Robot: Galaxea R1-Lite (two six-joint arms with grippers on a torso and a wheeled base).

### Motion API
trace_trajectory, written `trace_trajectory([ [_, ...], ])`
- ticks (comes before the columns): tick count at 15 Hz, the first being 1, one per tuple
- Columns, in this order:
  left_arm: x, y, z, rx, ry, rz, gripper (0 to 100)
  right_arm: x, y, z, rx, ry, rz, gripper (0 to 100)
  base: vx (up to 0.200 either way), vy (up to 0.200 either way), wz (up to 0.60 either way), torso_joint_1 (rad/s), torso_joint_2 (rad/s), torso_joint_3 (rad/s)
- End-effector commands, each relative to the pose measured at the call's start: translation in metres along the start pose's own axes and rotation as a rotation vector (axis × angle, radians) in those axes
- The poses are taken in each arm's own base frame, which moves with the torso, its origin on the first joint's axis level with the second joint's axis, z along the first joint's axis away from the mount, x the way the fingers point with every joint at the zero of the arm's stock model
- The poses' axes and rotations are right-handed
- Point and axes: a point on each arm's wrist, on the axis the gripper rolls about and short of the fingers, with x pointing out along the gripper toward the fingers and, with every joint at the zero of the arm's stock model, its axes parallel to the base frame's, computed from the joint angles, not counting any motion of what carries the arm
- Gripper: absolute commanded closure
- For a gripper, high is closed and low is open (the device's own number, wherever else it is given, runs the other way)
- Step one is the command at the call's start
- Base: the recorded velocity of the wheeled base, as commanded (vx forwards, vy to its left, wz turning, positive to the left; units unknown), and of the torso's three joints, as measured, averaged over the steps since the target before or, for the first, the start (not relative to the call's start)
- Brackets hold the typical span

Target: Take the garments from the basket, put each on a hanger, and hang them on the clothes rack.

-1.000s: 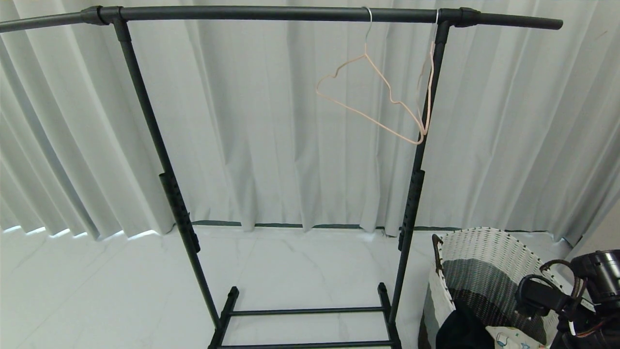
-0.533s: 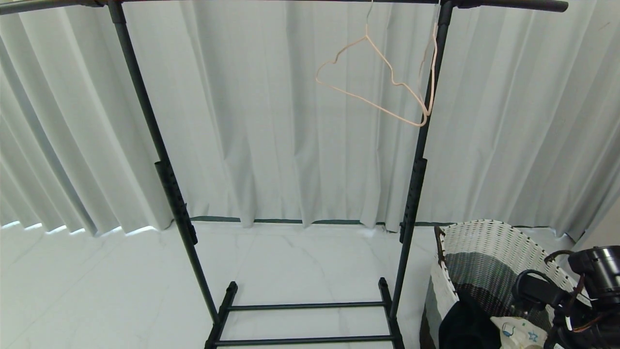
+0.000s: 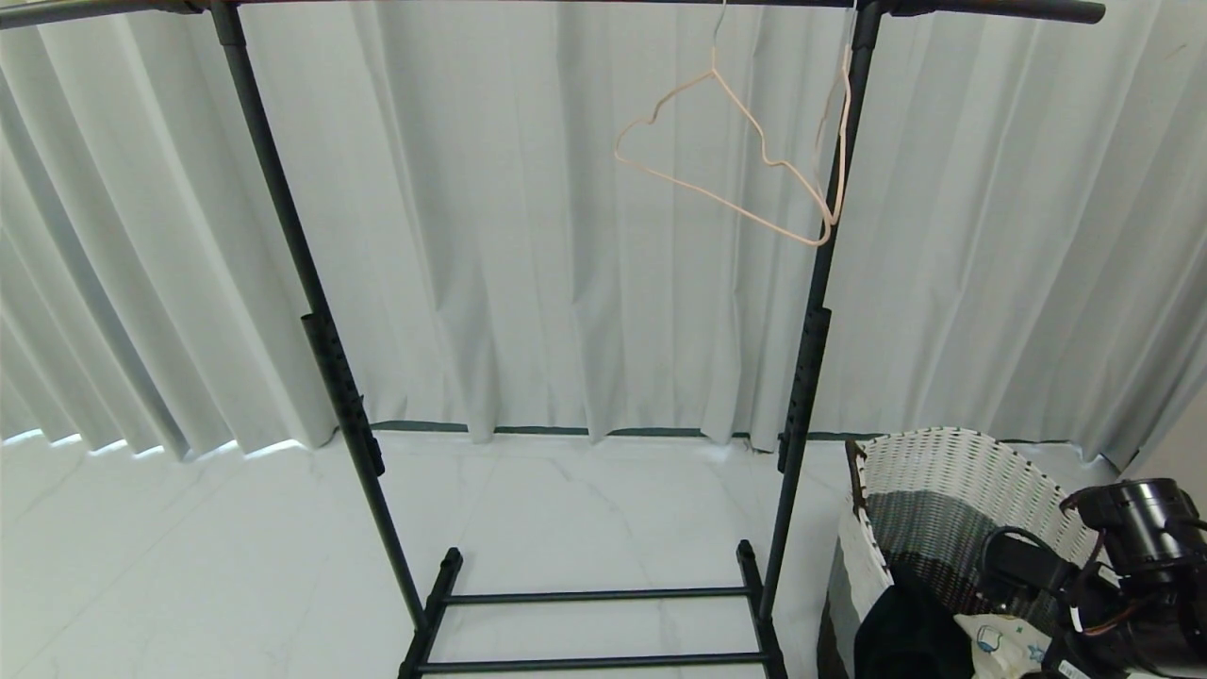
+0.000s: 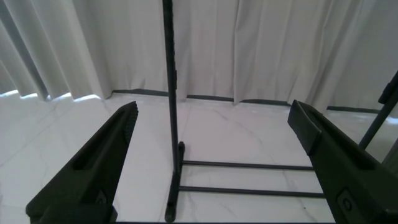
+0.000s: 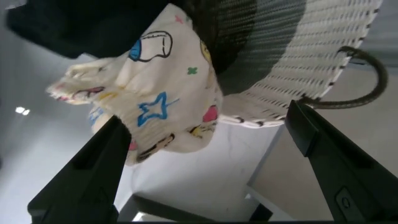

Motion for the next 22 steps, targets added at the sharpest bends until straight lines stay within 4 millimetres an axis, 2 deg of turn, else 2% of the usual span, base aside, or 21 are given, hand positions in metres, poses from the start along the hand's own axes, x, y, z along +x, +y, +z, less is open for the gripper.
trace_trajectory([
  [1,0.000,0.000,0.000,0.001,0.000,0.001,0,0.009,0.002,0.000,-0.003,0.018,0.016,0,0.000,0.000,0.00,0.000,0.00,0.000],
  [4,0.000,0.000,0.000,-0.001,0.000,0.001,0,0.015,-0.001,0.002,0.007,0.012,-0.030,0,0.000,0.000,0.00,0.000,0.00,0.000],
  [5,0.000,0.000,0.000,-0.001,0.000,0.001,0,0.017,-0.001,0.002,0.006,0.014,-0.028,100,0.000,0.000,0.00,0.000,0.00,0.000],
  [8,0.000,0.000,0.000,0.001,0.000,0.001,0,0.013,-0.003,0.004,0.013,-0.004,-0.050,100,0.000,0.000,0.00,0.000,0.00,0.000],
  [10,0.000,0.000,0.000,0.003,0.000,0.001,0,-0.004,-0.007,0.003,0.025,-0.046,-0.089,100,0.000,0.000,0.00,0.000,0.00,0.000],
  [14,0.000,0.000,0.000,0.001,0.000,0.001,0,-0.058,-0.009,-0.005,0.122,-0.078,-0.110,100,0.000,0.000,0.00,0.000,0.00,0.000],
  [17,0.000,0.000,0.000,-0.005,0.000,0.001,0,-0.112,-0.014,-0.010,0.198,-0.087,-0.098,100,0.000,0.000,0.00,0.000,0.00,0.000],
  [22,0.000,0.000,0.000,-0.004,0.000,0.001,0,-0.158,-0.010,-0.016,0.249,-0.233,-0.167,100,-0.160,0.000,0.00,0.001,0.00,0.001],
])
